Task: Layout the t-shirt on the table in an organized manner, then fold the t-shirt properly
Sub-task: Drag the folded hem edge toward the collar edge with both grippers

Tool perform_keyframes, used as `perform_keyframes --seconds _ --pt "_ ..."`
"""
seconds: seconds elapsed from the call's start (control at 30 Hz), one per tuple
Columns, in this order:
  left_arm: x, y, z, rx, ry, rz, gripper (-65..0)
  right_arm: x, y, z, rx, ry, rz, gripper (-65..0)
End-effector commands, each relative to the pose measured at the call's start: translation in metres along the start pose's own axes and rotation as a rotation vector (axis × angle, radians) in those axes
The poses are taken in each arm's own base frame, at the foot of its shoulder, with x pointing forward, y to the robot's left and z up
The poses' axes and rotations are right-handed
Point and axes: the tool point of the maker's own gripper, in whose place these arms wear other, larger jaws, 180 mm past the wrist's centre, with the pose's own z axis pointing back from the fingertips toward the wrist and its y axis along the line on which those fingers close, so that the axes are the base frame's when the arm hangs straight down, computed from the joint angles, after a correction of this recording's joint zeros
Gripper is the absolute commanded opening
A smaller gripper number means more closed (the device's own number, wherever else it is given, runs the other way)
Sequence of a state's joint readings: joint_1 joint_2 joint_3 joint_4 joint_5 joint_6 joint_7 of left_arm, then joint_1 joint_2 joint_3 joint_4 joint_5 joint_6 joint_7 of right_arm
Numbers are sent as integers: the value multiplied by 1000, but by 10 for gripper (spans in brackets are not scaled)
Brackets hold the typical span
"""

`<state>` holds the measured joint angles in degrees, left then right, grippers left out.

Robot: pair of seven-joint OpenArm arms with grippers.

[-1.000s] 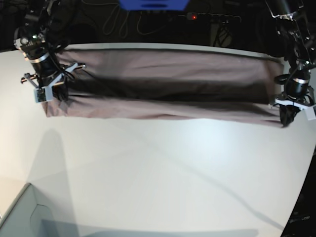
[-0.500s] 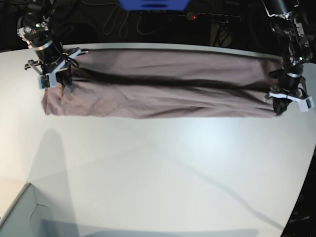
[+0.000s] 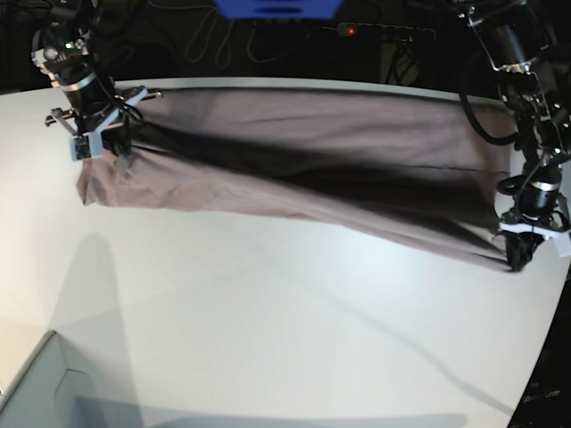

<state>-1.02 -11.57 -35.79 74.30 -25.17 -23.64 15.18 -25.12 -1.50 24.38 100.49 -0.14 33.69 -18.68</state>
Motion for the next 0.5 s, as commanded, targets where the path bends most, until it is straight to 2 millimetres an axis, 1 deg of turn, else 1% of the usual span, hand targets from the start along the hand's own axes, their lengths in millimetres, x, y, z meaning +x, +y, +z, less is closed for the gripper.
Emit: perform_keyframes --seconds 0.0,0.07,0.3,0.37,0.47 --pt "27 4 -3 -3 -70 -22 -648 9 -1 2 6 -36 9 -650" --pt "29 6 -5 0 -70 -22 -648 9 0 2 8 -37 9 -650" --pt "-2 21 -5 33 3 16 -648 -12 2 -3 20 12 -25 -650" --pt "-10 25 -4 41 21 26 -648 -14 3 -4 22 17 -29 -650" --pt "-23 31 5 54 50 25 -648 -15 2 -5 22 21 -30 -650"
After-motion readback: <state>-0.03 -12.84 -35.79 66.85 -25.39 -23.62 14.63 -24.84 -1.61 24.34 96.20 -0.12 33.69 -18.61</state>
